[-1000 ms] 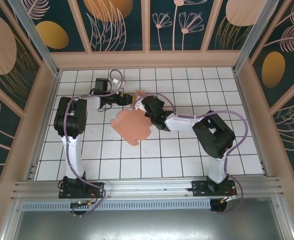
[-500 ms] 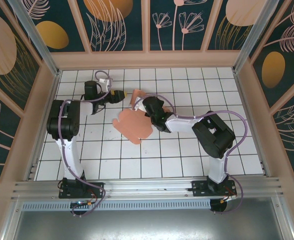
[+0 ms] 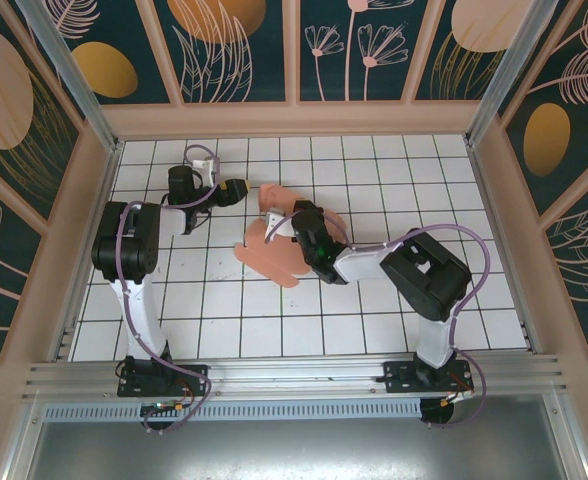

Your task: Fold the paper box

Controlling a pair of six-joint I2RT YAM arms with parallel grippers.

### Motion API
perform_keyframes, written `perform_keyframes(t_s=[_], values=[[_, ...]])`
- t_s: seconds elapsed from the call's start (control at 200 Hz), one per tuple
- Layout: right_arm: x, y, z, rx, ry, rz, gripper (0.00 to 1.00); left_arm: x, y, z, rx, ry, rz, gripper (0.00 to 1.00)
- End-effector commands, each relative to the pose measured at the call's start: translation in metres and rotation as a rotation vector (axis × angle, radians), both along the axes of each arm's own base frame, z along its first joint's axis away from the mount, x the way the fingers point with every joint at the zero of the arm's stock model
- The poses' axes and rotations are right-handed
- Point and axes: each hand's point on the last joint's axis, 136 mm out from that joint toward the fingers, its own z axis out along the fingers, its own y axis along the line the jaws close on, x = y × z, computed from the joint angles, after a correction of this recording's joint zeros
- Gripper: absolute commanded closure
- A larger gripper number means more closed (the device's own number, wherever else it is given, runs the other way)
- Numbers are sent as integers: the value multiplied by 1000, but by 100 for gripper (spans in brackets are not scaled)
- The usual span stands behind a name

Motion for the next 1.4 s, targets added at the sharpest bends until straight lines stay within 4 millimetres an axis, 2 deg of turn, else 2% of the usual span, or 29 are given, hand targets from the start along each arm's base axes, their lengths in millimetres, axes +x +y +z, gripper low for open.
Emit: perform_keyframes(t_s=[0.0,0.18,0.395,0.575,0.761,0.881,1.271,1.321,1.351,1.396], values=[[-3,0,33,46,-89,9,100,-5,-3,16,-18,-40,-28,23],[-8,1,36,74,-80,26,100,-13,-17,10,-8,-34,-84,32],[-12,-3,32,70,-94,42,100,-11,-19,4,16,-14,-82,35],[-13,-4,30,69,-100,44,100,-14,-29,-14,85,18,-108,39],[-13,-5,31,69,-99,40,100,-15,-44,-23,130,26,-146,42],[-10,-6,28,72,-78,28,100,-23,-53,-22,120,11,-190,43],[-3,-10,20,76,-45,3,100,-53,-58,-7,52,-89,-241,42],[-3,-10,19,74,-43,2,100,-52,-58,-2,49,-123,-245,42],[-3,-10,20,76,-44,2,100,-59,-58,-8,47,-113,-254,42],[-3,-10,18,75,-40,1,100,-61,-60,-7,40,-126,-267,42]])
